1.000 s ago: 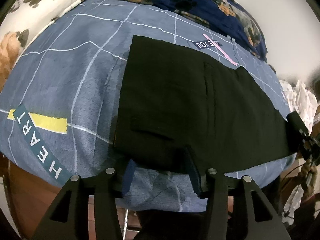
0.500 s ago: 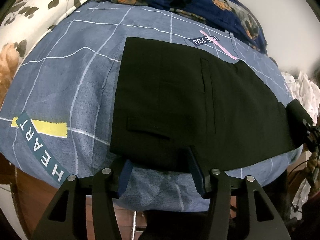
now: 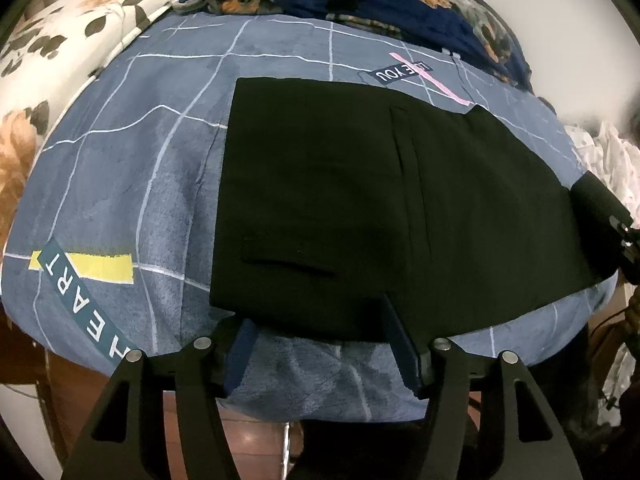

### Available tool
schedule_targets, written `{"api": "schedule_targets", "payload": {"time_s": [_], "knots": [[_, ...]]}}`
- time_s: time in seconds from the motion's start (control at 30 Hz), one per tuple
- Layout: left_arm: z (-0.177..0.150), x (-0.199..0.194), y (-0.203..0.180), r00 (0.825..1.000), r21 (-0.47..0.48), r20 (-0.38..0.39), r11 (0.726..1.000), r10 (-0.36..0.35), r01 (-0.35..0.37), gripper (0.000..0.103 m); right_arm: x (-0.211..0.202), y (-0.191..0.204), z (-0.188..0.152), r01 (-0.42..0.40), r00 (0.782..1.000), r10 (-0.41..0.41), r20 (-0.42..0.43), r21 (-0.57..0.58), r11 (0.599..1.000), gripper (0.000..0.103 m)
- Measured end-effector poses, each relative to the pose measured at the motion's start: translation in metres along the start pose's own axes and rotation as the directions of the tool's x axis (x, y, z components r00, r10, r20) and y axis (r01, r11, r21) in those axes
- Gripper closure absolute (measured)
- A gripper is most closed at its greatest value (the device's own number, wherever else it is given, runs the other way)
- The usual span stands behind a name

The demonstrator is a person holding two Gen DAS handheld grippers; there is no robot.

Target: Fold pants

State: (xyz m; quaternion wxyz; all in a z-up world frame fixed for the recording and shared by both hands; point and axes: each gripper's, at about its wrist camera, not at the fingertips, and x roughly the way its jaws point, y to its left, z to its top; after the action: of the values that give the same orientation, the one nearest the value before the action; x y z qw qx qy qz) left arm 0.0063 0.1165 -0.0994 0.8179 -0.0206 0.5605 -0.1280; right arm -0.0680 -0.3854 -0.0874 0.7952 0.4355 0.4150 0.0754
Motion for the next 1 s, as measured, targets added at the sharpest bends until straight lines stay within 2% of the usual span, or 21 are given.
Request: {"api": "schedule_targets", "payload": {"time_s": [0.4, 1.0], "knots": [[0.000, 0.000, 0.000, 1.000, 0.002, -0.004, 1.000, -0.003, 0.003, 0.039, 0.028, 0.016, -0.014, -0.026, 0.998, 0.025, -0.062, -0.020, 0.999, 0.090], [-0.002, 0.000, -0.003, 1.000, 0.011, -0.007, 1.000, 0.001, -0.001, 0.034, 0.046, 0.024, -0.025, -0.034, 0.994, 0.031, -0.103, -0.033, 0.999, 0.089]]}}
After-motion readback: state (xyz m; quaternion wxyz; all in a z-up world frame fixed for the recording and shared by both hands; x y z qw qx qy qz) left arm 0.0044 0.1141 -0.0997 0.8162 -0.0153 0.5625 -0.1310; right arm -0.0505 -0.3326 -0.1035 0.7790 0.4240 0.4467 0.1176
